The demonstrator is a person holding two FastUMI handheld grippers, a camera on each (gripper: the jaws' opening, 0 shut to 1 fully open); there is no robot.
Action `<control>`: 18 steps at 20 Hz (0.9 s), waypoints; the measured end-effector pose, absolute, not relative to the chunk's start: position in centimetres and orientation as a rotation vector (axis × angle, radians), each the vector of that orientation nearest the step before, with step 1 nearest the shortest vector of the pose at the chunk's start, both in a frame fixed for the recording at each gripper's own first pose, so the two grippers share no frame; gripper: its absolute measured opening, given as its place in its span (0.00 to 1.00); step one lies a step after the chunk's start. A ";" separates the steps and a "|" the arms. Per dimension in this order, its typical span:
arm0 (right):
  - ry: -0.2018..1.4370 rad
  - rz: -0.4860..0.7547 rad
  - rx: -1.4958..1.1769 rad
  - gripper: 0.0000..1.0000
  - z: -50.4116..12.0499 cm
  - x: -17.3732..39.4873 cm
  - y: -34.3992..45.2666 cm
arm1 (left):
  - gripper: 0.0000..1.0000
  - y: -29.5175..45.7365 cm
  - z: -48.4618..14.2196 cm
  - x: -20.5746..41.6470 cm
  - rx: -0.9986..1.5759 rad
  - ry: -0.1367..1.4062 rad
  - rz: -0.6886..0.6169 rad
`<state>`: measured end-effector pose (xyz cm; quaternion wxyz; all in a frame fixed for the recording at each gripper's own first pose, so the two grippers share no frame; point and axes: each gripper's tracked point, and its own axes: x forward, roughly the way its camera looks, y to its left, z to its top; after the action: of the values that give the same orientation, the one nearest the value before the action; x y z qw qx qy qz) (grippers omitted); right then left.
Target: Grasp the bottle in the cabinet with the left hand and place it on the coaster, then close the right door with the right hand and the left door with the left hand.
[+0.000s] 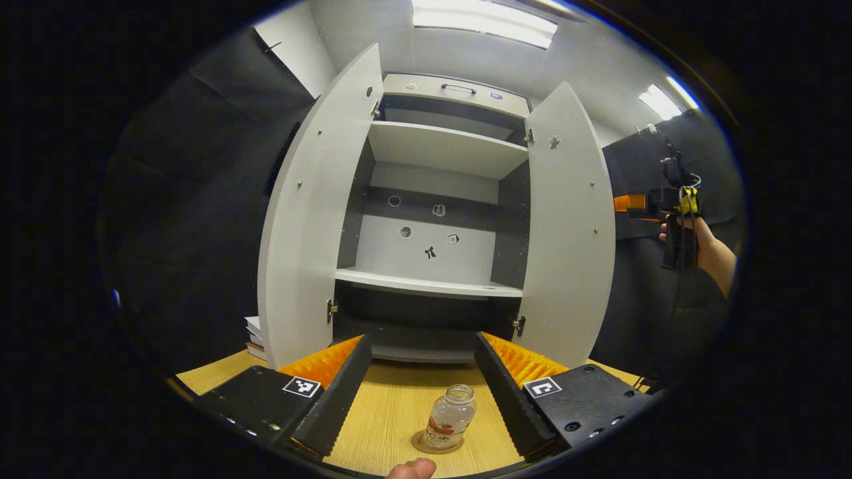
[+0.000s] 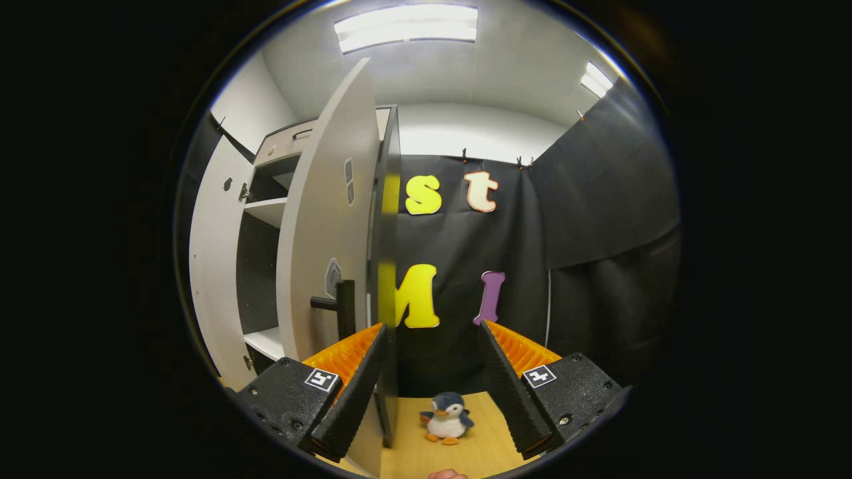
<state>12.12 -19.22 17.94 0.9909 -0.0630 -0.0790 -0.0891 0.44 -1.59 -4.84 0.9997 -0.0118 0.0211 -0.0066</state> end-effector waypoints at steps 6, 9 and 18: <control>-0.201 -0.190 -0.167 0.81 18.2 11.6 -17.3 | 0.95 -0.3 -4.7 0.3 -0.001 0.034 0.016; -0.185 -0.135 -0.191 0.81 17.6 11.9 -13.8 | 0.95 0.3 -4.6 -0.1 0.019 0.031 0.019; -0.163 0.090 -0.178 0.81 14.9 15.7 -2.9 | 0.95 3.6 -4.7 -1.4 0.017 0.029 0.104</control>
<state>15.73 -2.91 14.89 0.9917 -0.0885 -0.0812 0.0450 -1.40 3.61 -4.71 0.9985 0.0087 0.0146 0.0518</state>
